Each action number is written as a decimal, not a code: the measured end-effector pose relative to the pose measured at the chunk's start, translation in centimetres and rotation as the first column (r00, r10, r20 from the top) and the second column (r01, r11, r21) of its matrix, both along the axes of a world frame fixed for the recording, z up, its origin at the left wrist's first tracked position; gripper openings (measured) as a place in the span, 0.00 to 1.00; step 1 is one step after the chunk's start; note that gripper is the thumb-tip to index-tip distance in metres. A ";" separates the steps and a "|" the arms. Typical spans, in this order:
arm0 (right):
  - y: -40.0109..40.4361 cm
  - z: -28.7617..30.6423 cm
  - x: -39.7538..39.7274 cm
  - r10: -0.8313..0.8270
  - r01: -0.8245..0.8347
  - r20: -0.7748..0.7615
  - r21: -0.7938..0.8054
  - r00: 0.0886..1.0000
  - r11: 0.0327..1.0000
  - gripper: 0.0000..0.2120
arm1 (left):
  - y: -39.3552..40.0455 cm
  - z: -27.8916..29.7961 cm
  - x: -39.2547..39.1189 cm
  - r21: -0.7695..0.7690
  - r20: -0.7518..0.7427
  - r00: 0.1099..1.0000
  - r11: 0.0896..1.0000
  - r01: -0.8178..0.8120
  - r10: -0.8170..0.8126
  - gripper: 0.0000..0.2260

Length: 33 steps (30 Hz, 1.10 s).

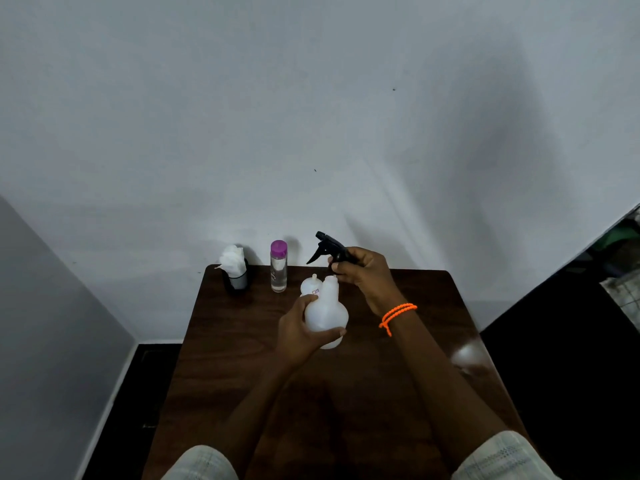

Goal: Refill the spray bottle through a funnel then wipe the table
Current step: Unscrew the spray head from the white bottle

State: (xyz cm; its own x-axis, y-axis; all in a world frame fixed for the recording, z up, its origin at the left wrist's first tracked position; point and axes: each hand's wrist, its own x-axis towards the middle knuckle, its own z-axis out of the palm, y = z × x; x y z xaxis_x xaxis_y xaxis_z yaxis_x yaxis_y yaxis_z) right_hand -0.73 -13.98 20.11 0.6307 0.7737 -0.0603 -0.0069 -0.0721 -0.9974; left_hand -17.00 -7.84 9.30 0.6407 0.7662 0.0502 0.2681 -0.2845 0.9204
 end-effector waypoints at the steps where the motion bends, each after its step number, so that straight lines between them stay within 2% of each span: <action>1: 0.0 0.1 0.0 0.001 -0.001 -0.001 0.002 1.000 1.000 0.09 | -0.1 0.0 0.0 0.000 0.001 1.000 1.000 0.002 -0.002 0.39; 13: -0.2 1.6 0.9 -0.121 0.126 -0.081 0.067 0.989 0.990 0.10 | 0.3 -0.2 -0.4 0.016 0.021 1.000 1.000 0.022 -0.023 0.39; 19: -0.4 2.3 1.9 -0.209 0.218 -0.109 0.076 0.972 0.973 0.17 | 0.7 -1.2 -0.9 0.037 -0.004 0.999 0.999 0.039 -0.039 0.42; 24: -0.5 2.9 2.4 -0.270 0.286 -0.146 0.097 0.952 0.953 0.18 | 0.8 -0.9 -1.2 0.054 -0.006 0.996 0.995 0.086 -0.085 0.37; 29: -0.5 2.7 3.1 -0.348 0.371 -0.185 0.107 0.919 0.923 0.17 | 0.9 -1.0 -1.5 0.028 0.004 0.992 0.991 0.128 -0.129 0.34; 33: -1.1 1.8 4.3 -0.420 0.451 -0.284 0.051 0.862 0.891 0.18 | 0.9 -1.1 -1.9 -0.003 0.018 0.996 0.997 0.083 -0.083 0.35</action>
